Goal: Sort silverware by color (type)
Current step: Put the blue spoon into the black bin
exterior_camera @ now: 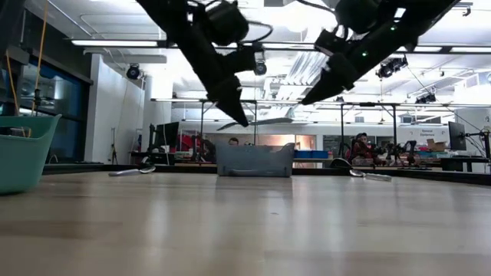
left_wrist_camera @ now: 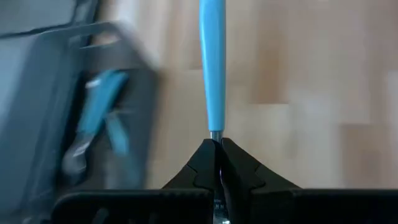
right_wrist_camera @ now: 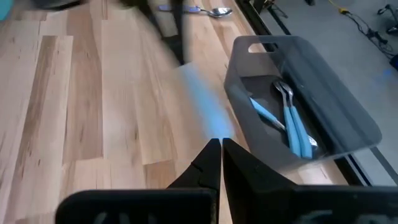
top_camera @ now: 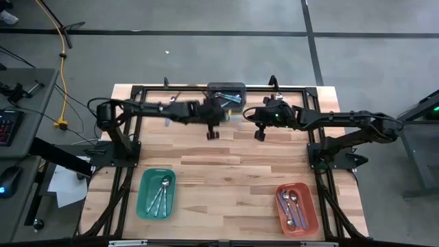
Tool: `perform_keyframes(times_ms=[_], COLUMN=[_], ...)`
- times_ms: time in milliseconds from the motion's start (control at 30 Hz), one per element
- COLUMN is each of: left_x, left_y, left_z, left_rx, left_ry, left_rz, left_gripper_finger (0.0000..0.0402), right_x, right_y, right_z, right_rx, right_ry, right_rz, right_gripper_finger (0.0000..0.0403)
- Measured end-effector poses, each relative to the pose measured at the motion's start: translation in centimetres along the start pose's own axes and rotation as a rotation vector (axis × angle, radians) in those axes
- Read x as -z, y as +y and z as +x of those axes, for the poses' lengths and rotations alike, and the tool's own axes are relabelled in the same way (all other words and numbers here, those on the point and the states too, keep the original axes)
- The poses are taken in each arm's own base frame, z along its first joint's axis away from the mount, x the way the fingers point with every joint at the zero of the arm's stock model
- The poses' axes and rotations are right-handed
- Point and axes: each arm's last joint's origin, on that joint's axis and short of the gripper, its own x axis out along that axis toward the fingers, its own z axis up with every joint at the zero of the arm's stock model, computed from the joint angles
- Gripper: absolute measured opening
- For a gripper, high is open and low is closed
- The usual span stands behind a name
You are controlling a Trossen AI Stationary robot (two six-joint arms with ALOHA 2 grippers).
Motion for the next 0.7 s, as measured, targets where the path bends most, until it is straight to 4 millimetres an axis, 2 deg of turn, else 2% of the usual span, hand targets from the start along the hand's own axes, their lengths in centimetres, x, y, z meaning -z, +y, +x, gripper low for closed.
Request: perform_keyframes(times_ms=[200, 367, 467, 700], left_x=[0.1, -0.2, -0.4, -0.7], left_y=[6.7, 10.9, 12.2, 13.9], left_z=[0.4, 1.8, 3.4, 6.7], left_rx=[-0.079, -0.085, -0.055, -0.051], left_ry=[0.019, 0.029, 0.046, 0.069], left_rz=[-0.144, -0.199, -0.211, -0.216], left_gripper_finger=[0.0001, 0.0001, 0.0001, 0.0001], right_x=[0.6, 0.2, 0.2, 0.2], right_y=[-0.2, -0.2, 0.1, 0.3], right_z=[-1.8, -3.0, -3.3, -3.3], right_rx=[0.036, 0.045, 0.032, 0.041], right_ry=[-0.039, -0.082, -0.083, -0.072], right_rz=[0.018, 0.032, 0.025, 0.020], right_gripper_finger=[0.0000, 0.0000, 0.0000, 0.0000])
